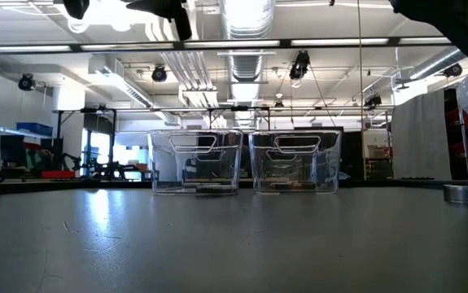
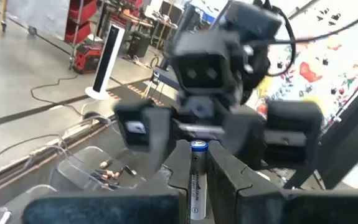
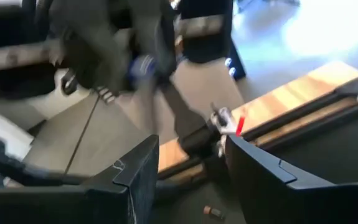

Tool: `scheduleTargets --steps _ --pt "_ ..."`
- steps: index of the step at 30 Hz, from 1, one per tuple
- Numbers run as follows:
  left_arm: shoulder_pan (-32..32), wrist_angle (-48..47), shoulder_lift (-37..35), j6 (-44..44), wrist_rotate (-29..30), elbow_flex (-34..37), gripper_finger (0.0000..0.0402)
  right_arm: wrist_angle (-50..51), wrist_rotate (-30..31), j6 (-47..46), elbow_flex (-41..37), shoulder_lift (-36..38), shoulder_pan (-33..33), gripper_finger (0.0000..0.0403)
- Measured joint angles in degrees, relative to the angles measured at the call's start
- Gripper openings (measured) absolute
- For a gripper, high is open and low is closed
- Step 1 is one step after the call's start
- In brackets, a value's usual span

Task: Sort batteries
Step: Put the white battery into the left transparent bin

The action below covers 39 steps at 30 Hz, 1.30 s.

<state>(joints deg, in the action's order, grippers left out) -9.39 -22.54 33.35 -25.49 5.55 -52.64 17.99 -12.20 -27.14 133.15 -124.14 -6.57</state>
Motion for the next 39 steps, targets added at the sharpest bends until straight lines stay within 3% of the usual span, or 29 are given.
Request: scheduleTargets --steps 11,20,31,39 --pt "0.0 -0.6 -4.0 1.1 0.5 0.0 0.0011 -1.5 -1.7 0.4 0.3 0.1 0.2 0.0197" --pt "0.0 4.1 -0.4 2.9 1.0 0.0 0.0011 -7.8 -1.3 1.6 0.3 0.2 0.0 0.0197" --pt "0.0 5.0 2.7 2.6 0.4 0.0 0.0011 -7.7 0.5 1.5 0.3 0.2 -0.2 0.0159" --pt "0.0 5.0 2.7 2.7 0.5 0.0 0.0011 -8.4 2.2 0.9 0.3 0.2 -0.4 0.0087"
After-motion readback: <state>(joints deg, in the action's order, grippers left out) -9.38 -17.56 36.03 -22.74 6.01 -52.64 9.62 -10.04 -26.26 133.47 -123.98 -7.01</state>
